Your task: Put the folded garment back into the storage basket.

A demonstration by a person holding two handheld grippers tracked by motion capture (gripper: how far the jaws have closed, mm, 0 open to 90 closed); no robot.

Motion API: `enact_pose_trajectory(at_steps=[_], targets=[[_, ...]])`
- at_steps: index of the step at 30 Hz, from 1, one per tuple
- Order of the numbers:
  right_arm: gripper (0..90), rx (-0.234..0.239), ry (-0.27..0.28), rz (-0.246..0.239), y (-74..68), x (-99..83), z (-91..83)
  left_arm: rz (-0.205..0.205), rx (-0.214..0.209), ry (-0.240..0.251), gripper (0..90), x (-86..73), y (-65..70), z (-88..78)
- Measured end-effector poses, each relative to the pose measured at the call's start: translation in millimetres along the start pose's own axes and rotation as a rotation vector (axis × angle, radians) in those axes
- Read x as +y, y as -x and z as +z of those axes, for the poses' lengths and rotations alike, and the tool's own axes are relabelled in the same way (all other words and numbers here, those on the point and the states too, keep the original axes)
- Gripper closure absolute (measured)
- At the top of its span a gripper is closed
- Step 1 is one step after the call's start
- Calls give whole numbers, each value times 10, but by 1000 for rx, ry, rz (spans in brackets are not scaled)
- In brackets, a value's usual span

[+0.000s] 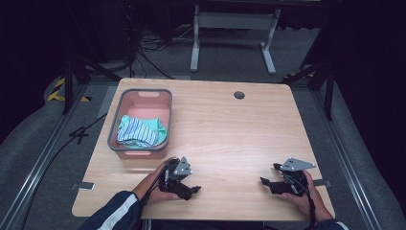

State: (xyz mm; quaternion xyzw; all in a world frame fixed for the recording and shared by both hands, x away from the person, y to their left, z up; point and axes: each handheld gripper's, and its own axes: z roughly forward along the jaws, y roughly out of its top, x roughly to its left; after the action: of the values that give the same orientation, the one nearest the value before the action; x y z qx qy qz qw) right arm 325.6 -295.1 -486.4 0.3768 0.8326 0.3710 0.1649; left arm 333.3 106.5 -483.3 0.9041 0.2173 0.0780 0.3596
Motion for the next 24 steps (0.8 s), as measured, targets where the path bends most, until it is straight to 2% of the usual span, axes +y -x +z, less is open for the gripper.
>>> enact_pose_trajectory(at_steps=[24], targets=[[214, 0, 0, 0, 0, 0, 0, 5, 3, -2, 119, 10, 1, 7]])
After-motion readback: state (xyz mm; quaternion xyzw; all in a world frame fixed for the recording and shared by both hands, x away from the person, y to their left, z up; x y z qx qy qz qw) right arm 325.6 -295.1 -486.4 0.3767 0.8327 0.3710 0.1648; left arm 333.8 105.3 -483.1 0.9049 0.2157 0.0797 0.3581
